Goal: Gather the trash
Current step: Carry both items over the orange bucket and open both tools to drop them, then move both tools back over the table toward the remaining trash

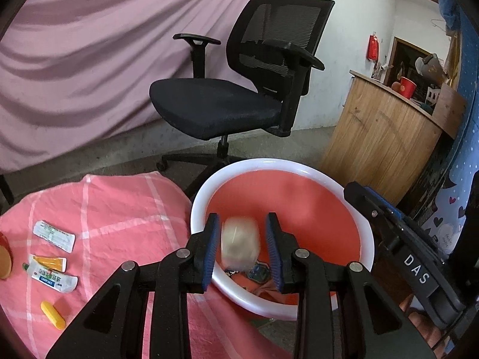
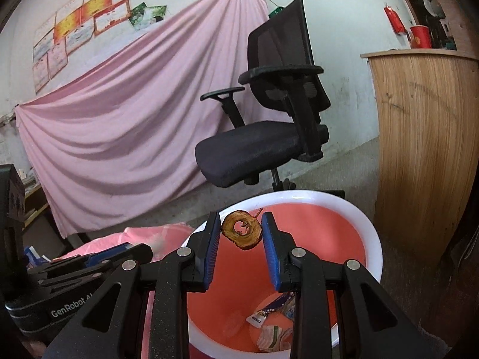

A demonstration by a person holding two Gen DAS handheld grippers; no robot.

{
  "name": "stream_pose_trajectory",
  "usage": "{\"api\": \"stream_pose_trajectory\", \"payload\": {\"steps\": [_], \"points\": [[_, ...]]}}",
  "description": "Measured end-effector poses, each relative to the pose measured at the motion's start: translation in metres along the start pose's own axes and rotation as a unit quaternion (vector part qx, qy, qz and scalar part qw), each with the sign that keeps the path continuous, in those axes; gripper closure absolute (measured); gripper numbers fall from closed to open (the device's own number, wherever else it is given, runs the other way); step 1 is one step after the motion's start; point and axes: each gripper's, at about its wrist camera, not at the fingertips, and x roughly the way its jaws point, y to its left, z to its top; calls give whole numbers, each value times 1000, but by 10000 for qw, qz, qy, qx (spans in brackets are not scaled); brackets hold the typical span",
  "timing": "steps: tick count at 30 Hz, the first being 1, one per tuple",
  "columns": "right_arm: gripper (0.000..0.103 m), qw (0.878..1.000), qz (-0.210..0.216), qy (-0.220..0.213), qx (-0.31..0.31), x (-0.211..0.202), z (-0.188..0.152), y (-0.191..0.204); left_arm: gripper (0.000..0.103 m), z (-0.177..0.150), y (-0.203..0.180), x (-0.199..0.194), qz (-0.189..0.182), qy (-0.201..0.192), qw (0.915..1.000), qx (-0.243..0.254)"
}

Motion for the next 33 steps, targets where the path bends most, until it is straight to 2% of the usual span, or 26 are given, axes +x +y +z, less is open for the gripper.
{"api": "stream_pose_trajectory", "payload": {"steps": [4,8,10,13,15,19,21,23,25,26,27,29,33], "points": [[76,10000,-18,82,18,3,-1,-1,74,1,5,-3,21,-8,10000,-95],[65,9999,-21,122,43,4,-1,-2,70,0,10,-8,69,-57,9998,-179],[65,9999,-20,118,33,4,0,-1,66,-1,12,-11,108,-100,9996,-228],[63,9999,-6,103,30,4,1,1,66,-1,17,-17,165,-150,9994,-281],[57,10000,-3,66,26,3,1,3,64,-2,22,-23,218,-203,9990,-334],[42,10000,-11,-49,-44,-1,3,9,44,-4,35,-38,287,-393,9975,-504],[23,9998,-31,-136,-114,-4,4,13,41,-6,45,-49,264,-519,9962,-652],[20,9995,-8,-259,-164,-8,5,17,31,-9,56,-58,354,-608,9940,-836],[12,9988,-13,-430,-229,-13,6,21,15,-12,66,-68,480,-759,9909,-1000],[4,9984,-23,-496,-253,-14,7,23,11,-13,70,-74,568,-863,9888,-1073],[0,9977,-35,-605,-295,-18,7,27,5,-16,77,-82,705,-1006,9856,-1158],[0,9963,37,-770,-388,-24,7,35,3,-21,87,-96,946,-1258,9794,-1264],[0,9913,322,-1063,-705,-34,5,57,3,-31,104,-120,1374,-1511,9698,-1334]]}}
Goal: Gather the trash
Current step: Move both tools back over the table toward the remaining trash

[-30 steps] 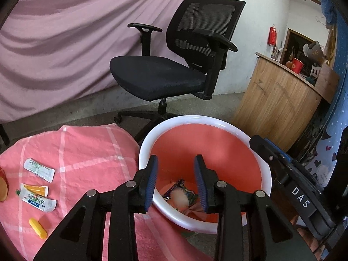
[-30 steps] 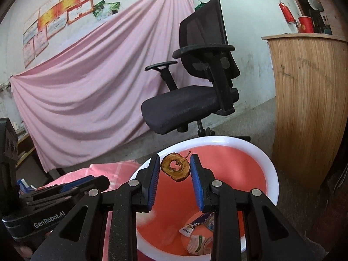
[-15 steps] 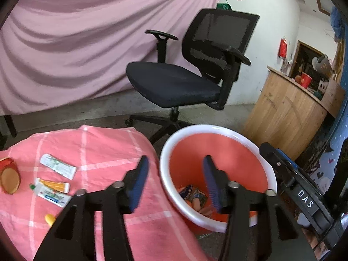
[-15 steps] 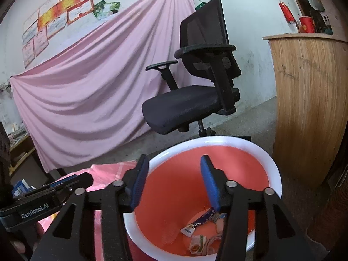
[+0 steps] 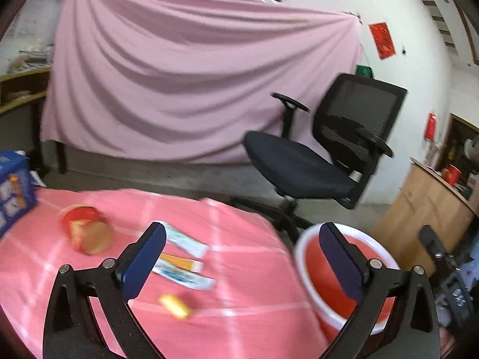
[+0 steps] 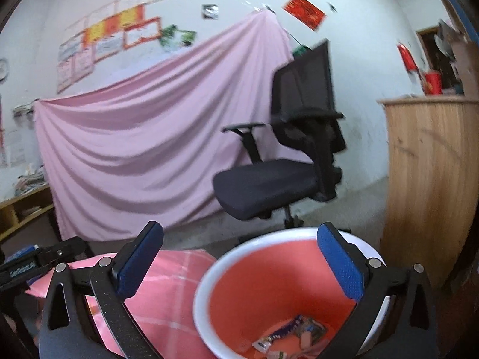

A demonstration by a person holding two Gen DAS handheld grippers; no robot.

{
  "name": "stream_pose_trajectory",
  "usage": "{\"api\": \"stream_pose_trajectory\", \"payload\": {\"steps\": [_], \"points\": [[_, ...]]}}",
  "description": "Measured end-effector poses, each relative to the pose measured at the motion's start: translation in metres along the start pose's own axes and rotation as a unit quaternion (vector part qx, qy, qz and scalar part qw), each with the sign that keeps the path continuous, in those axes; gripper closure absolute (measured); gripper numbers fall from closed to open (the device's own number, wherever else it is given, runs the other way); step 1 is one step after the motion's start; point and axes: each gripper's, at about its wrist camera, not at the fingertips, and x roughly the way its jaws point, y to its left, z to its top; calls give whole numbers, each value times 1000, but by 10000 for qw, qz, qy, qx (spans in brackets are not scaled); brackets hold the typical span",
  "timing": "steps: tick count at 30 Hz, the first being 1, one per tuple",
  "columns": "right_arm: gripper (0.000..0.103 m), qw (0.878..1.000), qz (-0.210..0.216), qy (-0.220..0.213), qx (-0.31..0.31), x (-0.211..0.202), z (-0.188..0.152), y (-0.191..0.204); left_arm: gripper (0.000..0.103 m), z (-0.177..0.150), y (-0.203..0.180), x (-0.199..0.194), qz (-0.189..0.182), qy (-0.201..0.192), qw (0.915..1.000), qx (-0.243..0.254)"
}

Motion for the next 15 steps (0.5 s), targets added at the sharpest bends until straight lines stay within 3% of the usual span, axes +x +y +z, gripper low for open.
{"api": "stream_pose_trajectory", "payload": {"steps": [7,15], "points": [[0,9955,656,-551,-395,-14,2,51,3,-3,39,-39,609,-522,9967,127],[0,9897,1036,-655,-736,-8,-3,105,3,-5,87,-75,1118,-968,9888,180]]}}
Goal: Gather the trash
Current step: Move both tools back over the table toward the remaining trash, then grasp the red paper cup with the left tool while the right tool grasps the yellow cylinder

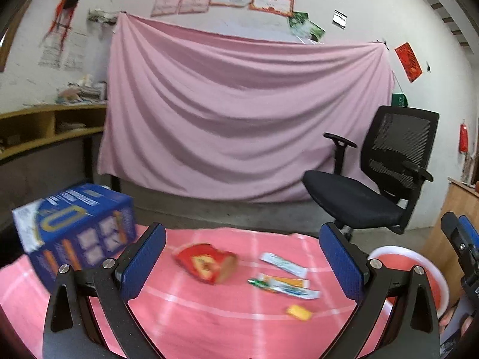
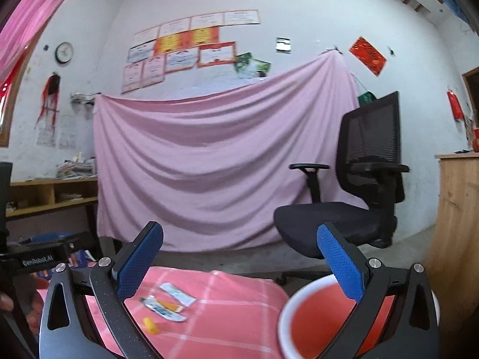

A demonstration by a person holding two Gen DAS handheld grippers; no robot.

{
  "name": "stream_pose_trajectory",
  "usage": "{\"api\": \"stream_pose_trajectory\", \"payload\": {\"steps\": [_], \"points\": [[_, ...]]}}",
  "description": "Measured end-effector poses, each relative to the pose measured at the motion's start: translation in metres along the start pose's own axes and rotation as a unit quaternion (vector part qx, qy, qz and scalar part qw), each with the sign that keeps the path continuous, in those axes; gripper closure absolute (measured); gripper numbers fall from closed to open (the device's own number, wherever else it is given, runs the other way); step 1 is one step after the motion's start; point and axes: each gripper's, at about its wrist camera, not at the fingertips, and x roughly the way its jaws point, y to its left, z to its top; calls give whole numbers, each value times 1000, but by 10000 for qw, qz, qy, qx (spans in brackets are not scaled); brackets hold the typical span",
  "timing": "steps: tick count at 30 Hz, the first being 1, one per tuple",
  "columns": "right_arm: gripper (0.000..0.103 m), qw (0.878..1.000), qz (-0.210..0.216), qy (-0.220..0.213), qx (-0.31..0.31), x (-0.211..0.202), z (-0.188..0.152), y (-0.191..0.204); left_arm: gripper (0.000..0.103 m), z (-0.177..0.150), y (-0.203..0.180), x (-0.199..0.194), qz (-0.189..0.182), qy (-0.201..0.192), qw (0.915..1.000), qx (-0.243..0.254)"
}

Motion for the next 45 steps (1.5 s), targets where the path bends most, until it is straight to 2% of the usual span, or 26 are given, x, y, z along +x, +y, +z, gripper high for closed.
{"api": "stream_pose_trajectory", "payload": {"steps": [5,11,17,22,25,27,31,33,37,39,41,44,45], "points": [[0,9992,100,7,-400,8,-8,28,3,-8,25,-7,138,-16,9996,263],[0,9951,371,440,-809,25,-16,49,3,-21,46,-7,238,177,9983,506],[0,9846,638,1356,-900,54,-29,58,3,-28,60,4,245,513,9958,716],[0,9661,982,2197,-931,77,-44,65,3,-35,59,21,129,975,9923,747],[2,9559,1002,2599,-926,84,-52,67,3,-38,58,33,0,1299,9888,741],[15,9470,1124,2879,-879,89,-57,68,4,-38,59,40,-52,1462,9865,735],[30,9252,1440,3426,-771,97,-69,72,13,-40,60,51,-175,1750,9816,740],[47,9123,1591,3698,-747,101,-77,75,18,-42,59,54,-237,1889,9787,763],[55,8916,1686,4122,-819,110,-89,81,32,-46,57,68,-376,2244,9702,832],[65,8818,1710,4317,-827,114,-96,84,36,-47,56,75,-424,2391,9664,845],[71,8804,1702,4366,-729,116,-97,81,37,-48,54,82,-470,2499,9633,855],[90,8801,1698,4415,-407,122,-96,71,40,-48,51,92,-532,2597,9604,860],[90,8788,1757,4431,-237,124,-96,67,43,-49,50,95,-545,2626,9596,856]]}}
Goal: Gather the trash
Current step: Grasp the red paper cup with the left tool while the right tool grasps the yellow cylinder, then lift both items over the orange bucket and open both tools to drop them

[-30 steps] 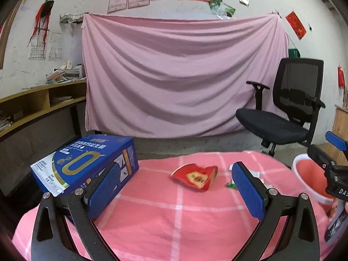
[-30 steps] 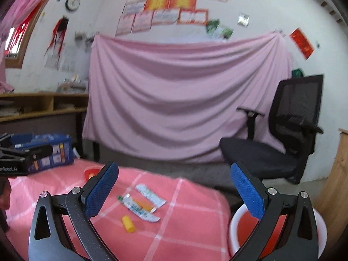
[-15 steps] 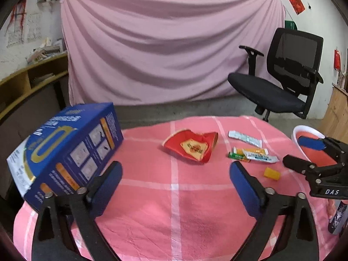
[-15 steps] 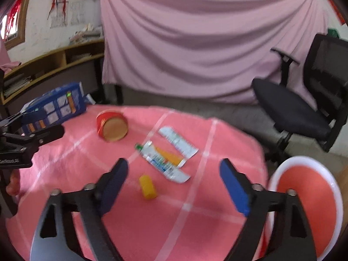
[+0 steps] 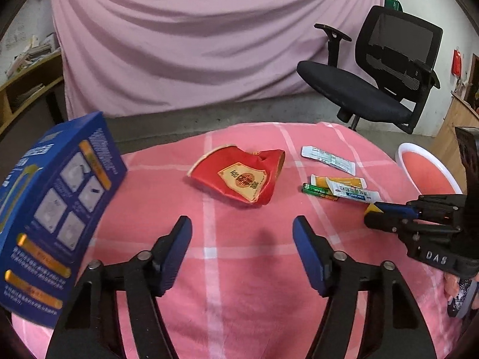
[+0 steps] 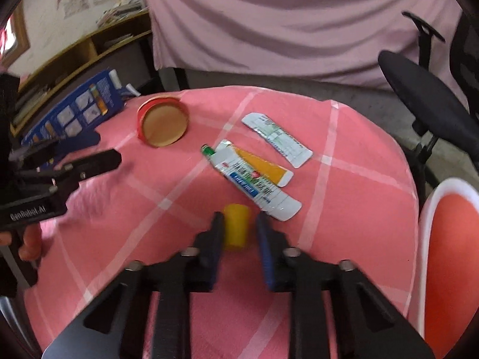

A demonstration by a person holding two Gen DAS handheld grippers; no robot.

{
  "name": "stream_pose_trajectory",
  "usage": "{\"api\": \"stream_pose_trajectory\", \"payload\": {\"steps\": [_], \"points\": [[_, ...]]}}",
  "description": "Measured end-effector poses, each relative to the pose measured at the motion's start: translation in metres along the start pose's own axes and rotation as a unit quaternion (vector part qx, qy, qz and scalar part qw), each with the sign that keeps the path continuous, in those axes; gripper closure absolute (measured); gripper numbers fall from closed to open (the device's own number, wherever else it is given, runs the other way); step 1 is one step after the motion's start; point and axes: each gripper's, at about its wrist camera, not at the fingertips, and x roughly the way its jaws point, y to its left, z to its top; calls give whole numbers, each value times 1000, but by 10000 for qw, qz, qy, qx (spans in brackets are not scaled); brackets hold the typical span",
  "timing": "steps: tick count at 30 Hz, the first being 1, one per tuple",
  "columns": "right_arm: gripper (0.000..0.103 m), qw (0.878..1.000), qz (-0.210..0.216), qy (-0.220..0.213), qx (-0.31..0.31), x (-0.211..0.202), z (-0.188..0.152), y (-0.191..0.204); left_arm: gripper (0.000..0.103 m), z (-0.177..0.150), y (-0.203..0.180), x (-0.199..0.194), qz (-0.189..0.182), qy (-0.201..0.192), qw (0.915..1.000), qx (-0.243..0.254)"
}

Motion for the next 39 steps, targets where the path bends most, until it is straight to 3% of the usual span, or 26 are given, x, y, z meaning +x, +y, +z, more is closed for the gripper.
{"api": "stream_pose_trajectory", "payload": {"steps": [9,13,19,30,35,39], "points": [[90,9981,167,-401,429,-9,7,-16,56,16,-8,13,25,-120,9999,18],[90,9976,213,-427,507,-9,10,-20,73,24,-13,27,16,-2,9999,112],[90,9978,187,-439,470,-8,12,-17,90,24,-13,35,31,147,9998,115],[90,9967,107,-776,229,-21,7,-6,95,12,-26,7,18,-322,9991,272],[90,9891,69,-1455,232,-46,0,-6,95,3,-28,-15,-11,-736,9973,-10],[90,9787,-42,-2047,128,-67,-7,-2,95,-4,-34,-41,206,-1276,9915,-168]]}}
